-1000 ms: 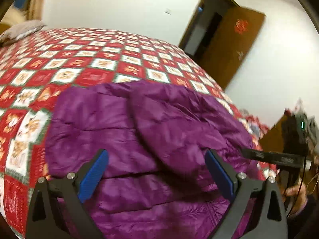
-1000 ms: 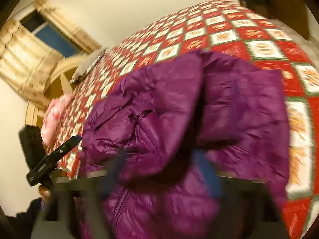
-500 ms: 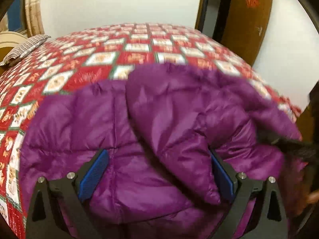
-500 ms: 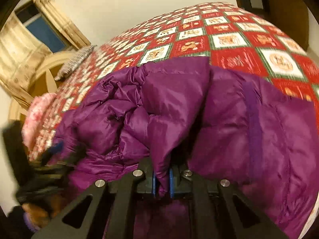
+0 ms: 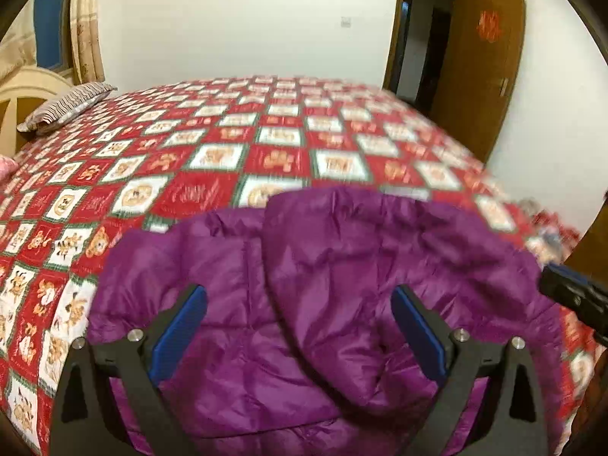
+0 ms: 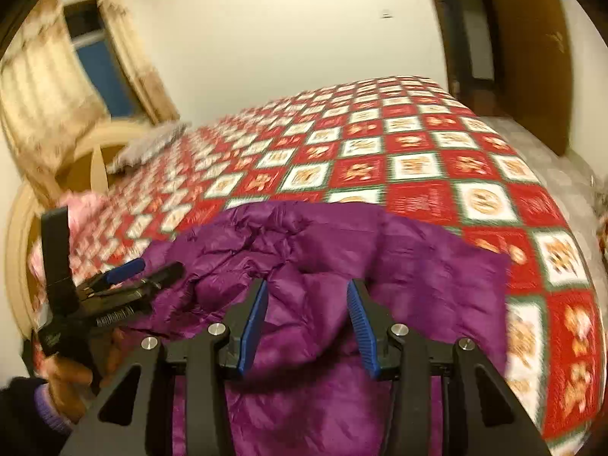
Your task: Fold large clothes
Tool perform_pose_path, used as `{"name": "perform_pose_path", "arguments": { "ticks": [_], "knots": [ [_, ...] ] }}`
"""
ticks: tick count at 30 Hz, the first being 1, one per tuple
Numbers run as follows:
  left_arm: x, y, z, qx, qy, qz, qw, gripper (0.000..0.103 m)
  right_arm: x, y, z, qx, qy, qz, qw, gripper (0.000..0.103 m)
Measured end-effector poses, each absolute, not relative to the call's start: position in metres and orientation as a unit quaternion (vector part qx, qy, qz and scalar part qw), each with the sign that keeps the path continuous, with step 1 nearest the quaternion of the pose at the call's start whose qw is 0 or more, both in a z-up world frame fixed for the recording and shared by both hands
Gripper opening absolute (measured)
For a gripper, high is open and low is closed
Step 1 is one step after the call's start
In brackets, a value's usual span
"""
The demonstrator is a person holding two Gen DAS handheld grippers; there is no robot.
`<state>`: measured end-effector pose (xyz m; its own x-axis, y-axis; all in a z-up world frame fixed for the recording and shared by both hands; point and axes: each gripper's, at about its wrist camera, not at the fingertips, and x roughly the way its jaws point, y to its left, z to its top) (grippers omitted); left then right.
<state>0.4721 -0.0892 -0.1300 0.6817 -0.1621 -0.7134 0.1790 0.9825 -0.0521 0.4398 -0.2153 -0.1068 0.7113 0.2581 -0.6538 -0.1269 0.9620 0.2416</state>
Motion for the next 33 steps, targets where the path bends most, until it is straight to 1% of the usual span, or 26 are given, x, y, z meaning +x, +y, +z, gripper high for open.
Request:
{"name": "perform_pose_path", "arguments": {
  "ticks": [3, 5, 6, 12, 15, 17, 20, 22, 24, 27, 30, 33],
  "knots": [
    [0.467, -0.095, -0.162, 0.031, 0.416, -0.086, 0.905, 0.099, 0.462, -0.200, -0.146, 0.064, 0.404, 0.100, 0.907, 0.044],
    [0.463, -0.098, -0.174, 0.043, 0.411, -0.085, 0.907, 0.101, 0.470, -0.199, -0.177, 0.054, 0.435, 0.098, 0.894, 0.044],
    [0.462, -0.100, -0.174, 0.047, 0.409, -0.085, 0.907, 0.102, 0.467, -0.201, -0.181, 0.058, 0.412, 0.103, 0.903, 0.044],
    [0.468, -0.101, -0.173, 0.047, 0.421, -0.092, 0.901, 0.103, 0.471, -0.204, -0.182, 0.070, 0.412, 0.098, 0.903, 0.045],
    [0.452, -0.087, -0.156, 0.038, 0.412, -0.119, 0.902, 0.103, 0.454, -0.209, -0.159, 0.092, 0.412, 0.088, 0.902, 0.045],
    [0.430, -0.066, -0.140, 0.024, 0.403, -0.153, 0.902, 0.103, 0.426, -0.218, -0.136, 0.117, 0.390, 0.100, 0.908, 0.045],
    [0.397, -0.033, -0.119, 0.011, 0.391, -0.176, 0.903, 0.103, 0.369, -0.231, -0.103, 0.124, 0.376, 0.096, 0.913, 0.046],
    [0.371, -0.012, -0.108, 0.007, 0.386, -0.195, 0.902, 0.103, 0.326, -0.242, -0.087, 0.131, 0.366, 0.094, 0.917, 0.051],
    [0.338, 0.006, -0.100, 0.021, 0.377, -0.204, 0.903, 0.103, 0.281, -0.254, -0.075, 0.132, 0.358, 0.082, 0.921, 0.053],
    [0.298, 0.025, -0.101, 0.043, 0.376, -0.212, 0.901, 0.103, 0.223, -0.272, -0.071, 0.149, 0.355, 0.058, 0.921, 0.059],
    [0.263, 0.037, -0.109, 0.065, 0.385, -0.193, 0.900, 0.103, 0.177, -0.283, -0.078, 0.161, 0.369, 0.041, 0.914, 0.064],
    [0.232, 0.043, -0.122, 0.069, 0.399, -0.179, 0.897, 0.103, 0.141, -0.288, -0.096, 0.172, 0.389, 0.021, 0.905, 0.065]
  ]
}}
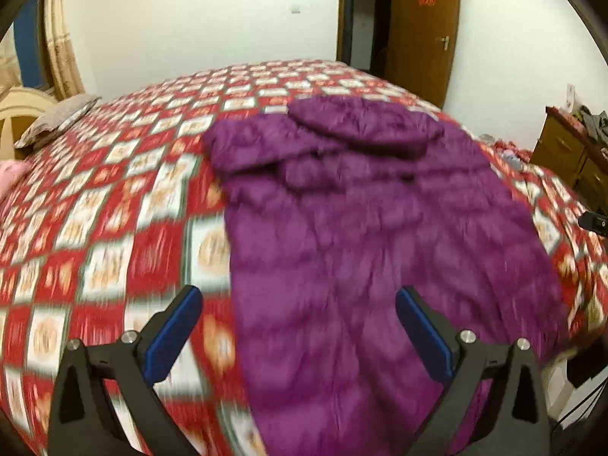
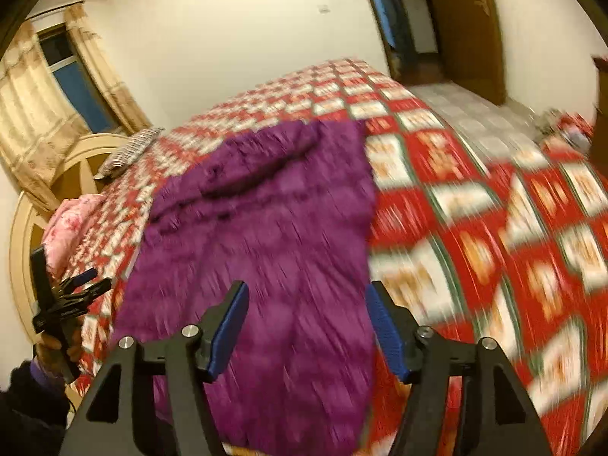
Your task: Fold large clothes
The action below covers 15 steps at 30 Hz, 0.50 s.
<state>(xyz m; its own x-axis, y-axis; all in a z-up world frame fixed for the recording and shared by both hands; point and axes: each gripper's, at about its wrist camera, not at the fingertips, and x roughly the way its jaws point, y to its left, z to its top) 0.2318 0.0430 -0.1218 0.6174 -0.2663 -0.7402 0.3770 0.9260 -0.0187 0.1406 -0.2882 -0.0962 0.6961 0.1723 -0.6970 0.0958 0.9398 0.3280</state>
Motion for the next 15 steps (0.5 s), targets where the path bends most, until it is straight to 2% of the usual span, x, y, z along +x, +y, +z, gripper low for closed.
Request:
{"name": "perform_pose_path", "arguments": {
  "ticks": [7, 15],
  "knots": [
    [0.194, 0.048, -0.156, 0.099, 0.438, -0.127, 0.884, 0.103, 0.103, -0.287, -0.141, 0.215, 0.426, 0.000, 0.879, 0.065],
    [0.188, 0.044, -0.150, 0.131, 0.425, -0.073, 0.893, 0.103, 0.109, -0.269, -0.154, 0.227, 0.431, 0.011, 0.873, 0.065]
  ]
}}
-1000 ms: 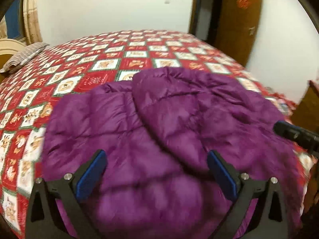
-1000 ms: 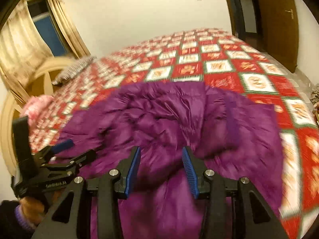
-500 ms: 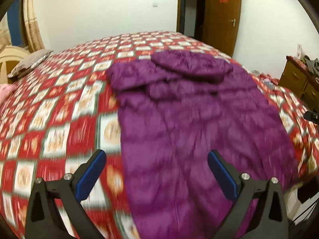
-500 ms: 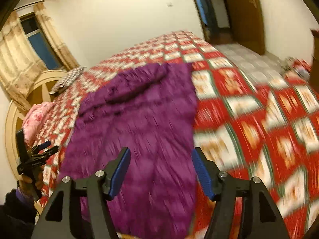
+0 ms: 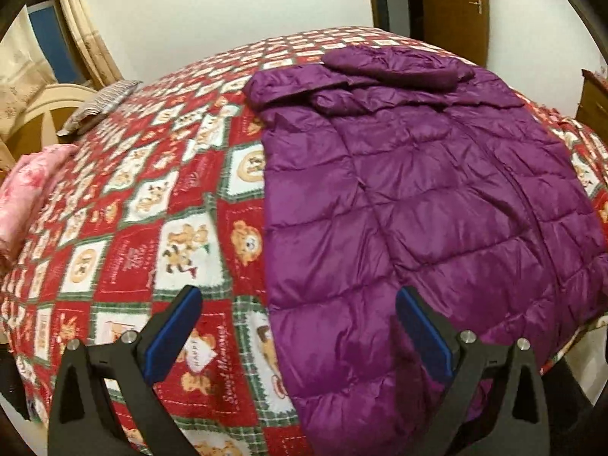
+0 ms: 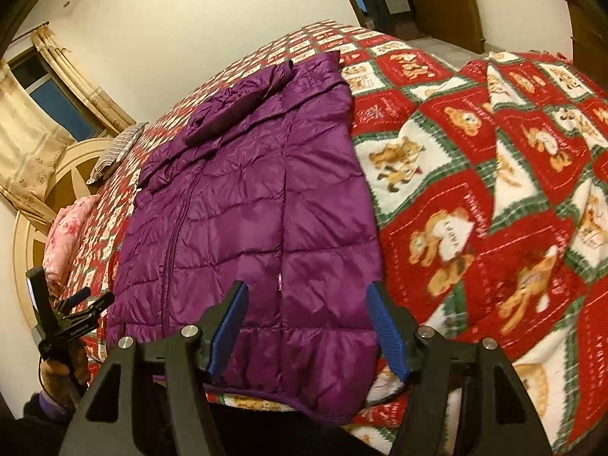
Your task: Fold large clothes
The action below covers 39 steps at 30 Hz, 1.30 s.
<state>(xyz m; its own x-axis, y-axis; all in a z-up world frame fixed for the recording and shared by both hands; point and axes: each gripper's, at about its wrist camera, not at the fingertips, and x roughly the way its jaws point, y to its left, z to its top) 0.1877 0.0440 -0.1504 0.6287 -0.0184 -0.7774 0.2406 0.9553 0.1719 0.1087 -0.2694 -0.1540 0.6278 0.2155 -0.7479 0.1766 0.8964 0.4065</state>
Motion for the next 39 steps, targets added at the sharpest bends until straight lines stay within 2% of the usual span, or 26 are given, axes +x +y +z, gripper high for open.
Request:
{"name": "perform_pose_path", "arguments": {
  "ticks": [7, 13, 20, 24, 26, 28, 31, 32, 33, 34, 36, 39],
  "knots": [
    [0.188, 0.051, -0.159, 0.123, 0.437, -0.049, 0.890, 0.103, 0.111, -0.255, -0.157, 0.175, 0.447, -0.024, 0.877, 0.065],
    [0.181, 0.054, -0.165, 0.114, 0.451, -0.064, 0.883, 0.103, 0.100, -0.257, -0.171, 0.187, 0.465, -0.030, 0.865, 0.065],
    [0.161, 0.095, -0.186, -0.011, 0.501, -0.123, 0.857, 0.103, 0.095, -0.248, -0.193, 0.168, 0.498, -0.027, 0.851, 0.065],
    [0.145, 0.117, -0.194, -0.064, 0.498, -0.139, 0.854, 0.100, 0.098, -0.249, -0.204, 0.187, 0.506, -0.015, 0.842, 0.065],
    [0.141, 0.114, -0.193, -0.066, 0.493, -0.154, 0.854, 0.095, 0.101, -0.250, -0.209, 0.200, 0.508, -0.006, 0.838, 0.065],
    [0.141, 0.105, -0.192, -0.066, 0.497, -0.179, 0.847, 0.081, 0.104, -0.248, -0.211, 0.204, 0.511, -0.001, 0.835, 0.065],
    [0.139, 0.094, -0.192, -0.057, 0.497, -0.209, 0.840, 0.068, 0.103, -0.245, -0.211, 0.197, 0.511, 0.004, 0.837, 0.065],
    [0.139, 0.090, -0.192, -0.051, 0.497, -0.215, 0.839, 0.068, 0.103, -0.245, -0.211, 0.198, 0.511, 0.006, 0.836, 0.065],
    [0.138, 0.086, -0.191, -0.046, 0.494, -0.222, 0.839, 0.062, 0.103, -0.245, -0.212, 0.201, 0.512, 0.009, 0.835, 0.065],
    [0.139, 0.085, -0.191, -0.047, 0.496, -0.233, 0.835, 0.045, 0.103, -0.246, -0.212, 0.202, 0.512, 0.011, 0.835, 0.065],
    [0.138, 0.085, -0.190, -0.055, 0.504, -0.247, 0.826, 0.042, 0.101, -0.246, -0.211, 0.203, 0.510, 0.014, 0.836, 0.064],
    [0.141, 0.086, -0.192, -0.060, 0.507, -0.245, 0.824, 0.042, 0.099, -0.248, -0.211, 0.204, 0.505, 0.014, 0.838, 0.047]
  ]
}}
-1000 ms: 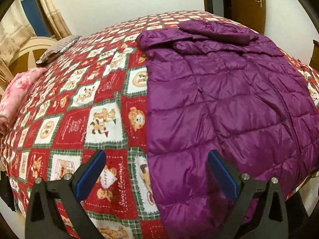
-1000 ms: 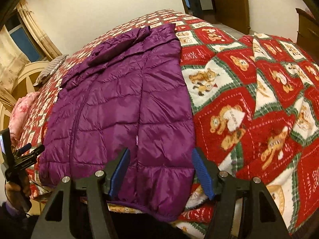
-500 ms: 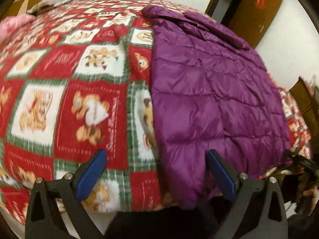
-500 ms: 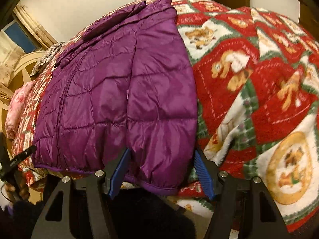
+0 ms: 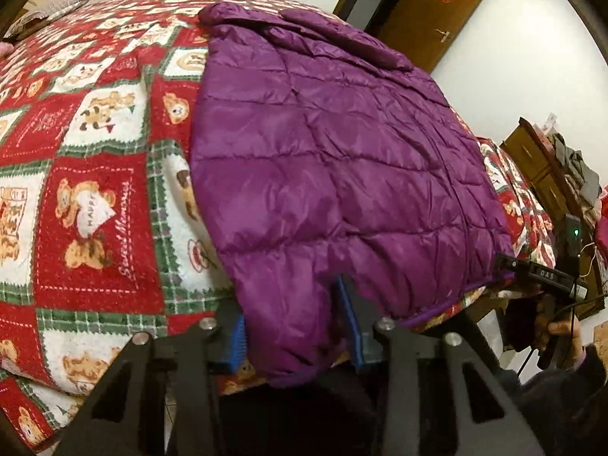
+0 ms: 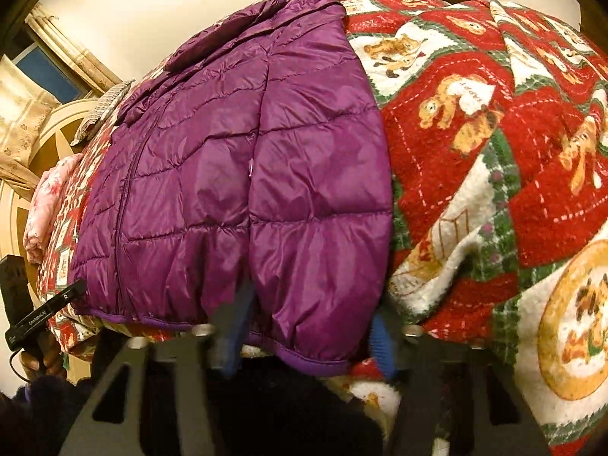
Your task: Fold large clothes
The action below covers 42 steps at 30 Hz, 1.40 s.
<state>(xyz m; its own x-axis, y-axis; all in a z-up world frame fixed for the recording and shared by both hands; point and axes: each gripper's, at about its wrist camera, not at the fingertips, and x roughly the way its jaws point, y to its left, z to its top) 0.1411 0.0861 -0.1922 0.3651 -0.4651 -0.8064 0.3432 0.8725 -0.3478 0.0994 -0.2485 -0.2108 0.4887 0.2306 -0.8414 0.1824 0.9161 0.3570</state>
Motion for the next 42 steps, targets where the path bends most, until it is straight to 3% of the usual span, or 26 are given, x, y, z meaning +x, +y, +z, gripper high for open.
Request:
{"name": "perform_pose_path", "arguments": {
  "ticks": [3, 6, 8, 9, 10, 12, 20, 33, 37, 42],
  "knots": [
    [0.142, 0.088, -0.193, -0.080, 0.509, -0.256, 0.818, 0.061, 0.097, -0.254, -0.212, 0.213, 0.502, 0.021, 0.838, 0.046],
    [0.140, 0.081, -0.193, -0.068, 0.505, -0.256, 0.821, 0.062, 0.098, -0.258, -0.214, 0.222, 0.503, 0.027, 0.835, 0.047],
    [0.137, 0.078, -0.191, -0.049, 0.495, -0.253, 0.830, 0.038, 0.098, -0.258, -0.213, 0.224, 0.499, 0.033, 0.836, 0.041],
    [0.136, 0.078, -0.190, -0.044, 0.491, -0.258, 0.831, 0.013, 0.098, -0.258, -0.213, 0.228, 0.496, 0.043, 0.837, 0.019],
    [0.137, 0.081, -0.191, -0.054, 0.493, -0.267, 0.827, 0.012, 0.098, -0.258, -0.213, 0.241, 0.491, 0.058, 0.835, 0.011],
    [0.139, 0.087, -0.187, -0.080, 0.490, -0.276, 0.823, 0.008, 0.097, -0.260, -0.210, 0.259, 0.480, 0.075, 0.835, 0.007],
    [0.122, 0.105, -0.130, -0.120, 0.397, -0.325, 0.850, 0.006, 0.086, -0.259, -0.156, 0.305, 0.401, 0.177, 0.846, 0.004],
    [0.078, 0.156, -0.005, -0.161, 0.217, -0.429, 0.862, 0.007, 0.065, -0.269, -0.002, 0.302, 0.225, 0.300, 0.877, 0.004],
    [0.126, 0.157, 0.015, -0.181, 0.226, -0.394, 0.872, 0.012, 0.099, -0.272, 0.028, 0.283, 0.198, 0.304, 0.888, 0.004],
    [0.229, 0.132, -0.010, -0.188, 0.305, -0.307, 0.882, 0.013, 0.220, -0.273, 0.016, 0.263, 0.228, 0.259, 0.901, 0.004]
  ]
}}
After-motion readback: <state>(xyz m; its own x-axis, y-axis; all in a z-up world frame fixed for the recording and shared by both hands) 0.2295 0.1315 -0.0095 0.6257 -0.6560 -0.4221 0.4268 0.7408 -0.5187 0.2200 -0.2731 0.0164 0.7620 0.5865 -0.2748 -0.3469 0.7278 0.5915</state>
